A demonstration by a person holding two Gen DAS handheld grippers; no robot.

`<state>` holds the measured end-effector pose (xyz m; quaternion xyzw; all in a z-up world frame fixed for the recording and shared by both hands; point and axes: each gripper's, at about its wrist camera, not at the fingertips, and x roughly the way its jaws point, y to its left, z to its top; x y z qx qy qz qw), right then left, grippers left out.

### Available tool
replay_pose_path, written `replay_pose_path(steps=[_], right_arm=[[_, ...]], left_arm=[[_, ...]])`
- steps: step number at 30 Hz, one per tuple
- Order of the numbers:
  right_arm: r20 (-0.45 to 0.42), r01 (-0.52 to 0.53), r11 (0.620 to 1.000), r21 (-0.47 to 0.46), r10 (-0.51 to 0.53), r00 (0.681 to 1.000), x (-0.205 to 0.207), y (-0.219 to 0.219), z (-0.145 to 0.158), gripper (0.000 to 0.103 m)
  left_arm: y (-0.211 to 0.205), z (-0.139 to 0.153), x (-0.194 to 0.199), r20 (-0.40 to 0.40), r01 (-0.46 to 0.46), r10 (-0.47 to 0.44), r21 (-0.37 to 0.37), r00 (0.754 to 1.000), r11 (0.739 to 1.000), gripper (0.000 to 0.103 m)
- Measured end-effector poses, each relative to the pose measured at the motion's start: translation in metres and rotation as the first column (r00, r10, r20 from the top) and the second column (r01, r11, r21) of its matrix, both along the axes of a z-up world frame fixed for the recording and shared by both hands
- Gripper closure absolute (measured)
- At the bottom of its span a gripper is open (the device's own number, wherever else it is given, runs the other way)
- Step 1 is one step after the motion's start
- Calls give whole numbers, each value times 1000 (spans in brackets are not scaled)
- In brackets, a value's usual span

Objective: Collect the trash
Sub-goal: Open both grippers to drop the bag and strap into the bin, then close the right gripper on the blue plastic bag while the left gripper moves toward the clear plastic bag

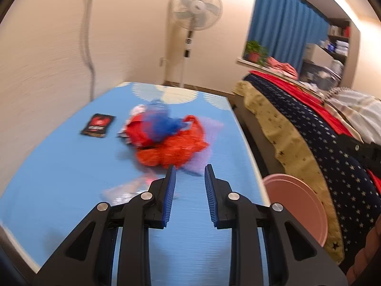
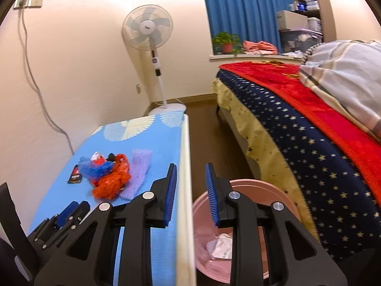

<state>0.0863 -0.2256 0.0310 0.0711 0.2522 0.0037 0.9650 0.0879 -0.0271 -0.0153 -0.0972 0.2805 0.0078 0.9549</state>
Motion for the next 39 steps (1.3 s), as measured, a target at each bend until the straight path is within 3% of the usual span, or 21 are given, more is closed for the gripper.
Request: replay_pose_path(steps=[6,9,12,19,25,27,29,31,35,39], right_arm=[[-17,-64,998,13,64,998,16,19,-18,77],[-24,-94,995,23,94,995,27,28,-26,77],[-33,-121,992,47,123,992,38,37,-33,77],[-37,-191,978,80,194,980,57,64,-43,77],[-34,-261,961,97,265,964,69,84,-46,77],[-36,-282,953,108,287,957,73,91,-48,77],[-38,-304,945,117,310,950,76,97,-49,77],[-35,-328,937,118,334,942,80,105,-50,77],[-22,-374,920,118,379,925,85,119,-49,65],[-16,-408,905,121,413,911,95,135,-50,60]], left_arm=[[27,-6,-1,-13,-114,114,-12,993,993,77],[42,-13,-1,-38,-188,188,-10,981,982,59],[56,-21,0,-75,-230,227,-29,971,973,57],[76,-46,7,-195,-269,246,-102,949,958,56],[74,-57,16,-240,-240,199,-157,950,958,56],[75,-59,19,-244,-232,188,-165,951,959,70],[76,-60,22,-247,-225,179,-171,952,959,93],[79,-59,26,-241,-222,176,-182,955,958,103],[85,-51,29,-207,-243,207,-170,956,955,103],[98,-50,30,-207,-291,252,-191,945,937,103]])
